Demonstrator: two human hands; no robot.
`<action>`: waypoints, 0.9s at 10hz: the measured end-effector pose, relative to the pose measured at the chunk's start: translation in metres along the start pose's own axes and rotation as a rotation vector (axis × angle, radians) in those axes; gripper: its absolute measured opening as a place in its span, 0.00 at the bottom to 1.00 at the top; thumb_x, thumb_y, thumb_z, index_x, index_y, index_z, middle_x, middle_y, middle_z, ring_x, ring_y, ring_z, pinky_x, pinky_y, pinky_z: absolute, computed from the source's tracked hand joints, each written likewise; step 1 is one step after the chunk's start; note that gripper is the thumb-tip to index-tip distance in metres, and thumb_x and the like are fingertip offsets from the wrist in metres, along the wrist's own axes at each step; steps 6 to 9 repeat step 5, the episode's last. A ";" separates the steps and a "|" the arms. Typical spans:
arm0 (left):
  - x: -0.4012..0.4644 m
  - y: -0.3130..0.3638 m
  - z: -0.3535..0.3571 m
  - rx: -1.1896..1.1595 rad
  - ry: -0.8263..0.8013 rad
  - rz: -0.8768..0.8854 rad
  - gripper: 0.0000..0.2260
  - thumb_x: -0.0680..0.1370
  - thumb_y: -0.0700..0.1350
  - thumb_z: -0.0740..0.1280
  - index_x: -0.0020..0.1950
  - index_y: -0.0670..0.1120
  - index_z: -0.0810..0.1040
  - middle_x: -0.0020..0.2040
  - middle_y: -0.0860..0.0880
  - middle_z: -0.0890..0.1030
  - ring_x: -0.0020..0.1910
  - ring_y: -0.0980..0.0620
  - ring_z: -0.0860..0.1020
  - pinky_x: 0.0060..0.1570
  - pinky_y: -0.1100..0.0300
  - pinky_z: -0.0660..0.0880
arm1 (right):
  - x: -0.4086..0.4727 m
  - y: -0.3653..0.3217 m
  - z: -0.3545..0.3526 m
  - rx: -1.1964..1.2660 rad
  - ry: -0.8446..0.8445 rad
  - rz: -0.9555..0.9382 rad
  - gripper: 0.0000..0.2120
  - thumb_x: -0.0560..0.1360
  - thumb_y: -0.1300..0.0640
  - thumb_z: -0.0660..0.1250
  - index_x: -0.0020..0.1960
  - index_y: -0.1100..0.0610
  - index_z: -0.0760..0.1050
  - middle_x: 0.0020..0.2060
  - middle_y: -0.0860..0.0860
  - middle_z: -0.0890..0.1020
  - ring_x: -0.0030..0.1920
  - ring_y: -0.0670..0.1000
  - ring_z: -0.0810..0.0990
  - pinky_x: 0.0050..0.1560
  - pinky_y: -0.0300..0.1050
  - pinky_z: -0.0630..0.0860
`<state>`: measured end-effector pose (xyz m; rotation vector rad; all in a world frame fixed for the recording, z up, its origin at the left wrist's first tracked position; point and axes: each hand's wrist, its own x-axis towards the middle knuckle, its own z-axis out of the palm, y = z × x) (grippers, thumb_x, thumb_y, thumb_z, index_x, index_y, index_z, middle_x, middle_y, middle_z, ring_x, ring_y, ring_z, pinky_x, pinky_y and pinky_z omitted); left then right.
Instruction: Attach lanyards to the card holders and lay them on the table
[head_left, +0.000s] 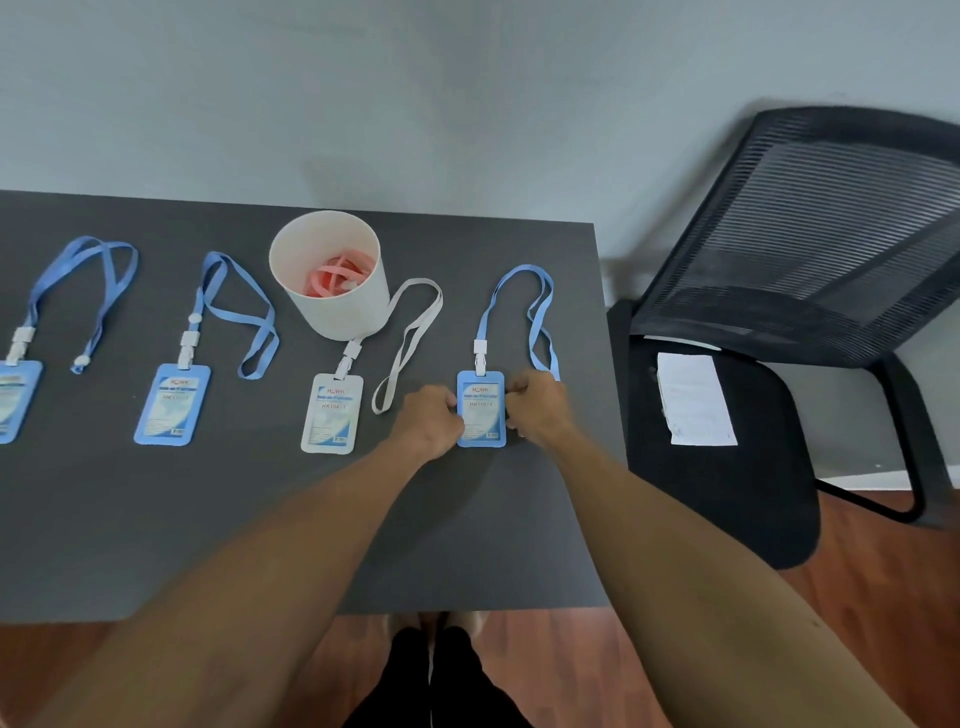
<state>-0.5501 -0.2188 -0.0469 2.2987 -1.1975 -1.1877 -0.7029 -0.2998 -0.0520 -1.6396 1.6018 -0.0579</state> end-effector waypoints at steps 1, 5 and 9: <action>-0.006 -0.003 -0.005 0.003 0.015 0.013 0.05 0.77 0.41 0.69 0.52 0.43 0.81 0.56 0.45 0.84 0.55 0.47 0.82 0.39 0.60 0.79 | -0.003 0.001 -0.002 -0.020 0.009 -0.021 0.09 0.79 0.59 0.62 0.44 0.57 0.79 0.42 0.51 0.84 0.44 0.52 0.85 0.44 0.57 0.85; -0.058 -0.089 -0.105 0.019 0.207 -0.123 0.15 0.76 0.51 0.71 0.61 0.50 0.80 0.59 0.49 0.83 0.57 0.47 0.80 0.60 0.50 0.77 | -0.020 -0.043 0.007 0.040 0.044 -0.108 0.15 0.78 0.64 0.61 0.61 0.58 0.81 0.56 0.54 0.85 0.53 0.54 0.83 0.52 0.51 0.82; -0.058 -0.089 -0.105 0.019 0.207 -0.123 0.15 0.76 0.51 0.71 0.61 0.50 0.80 0.59 0.49 0.83 0.57 0.47 0.80 0.60 0.50 0.77 | -0.020 -0.043 0.007 0.040 0.044 -0.108 0.15 0.78 0.64 0.61 0.61 0.58 0.81 0.56 0.54 0.85 0.53 0.54 0.83 0.52 0.51 0.82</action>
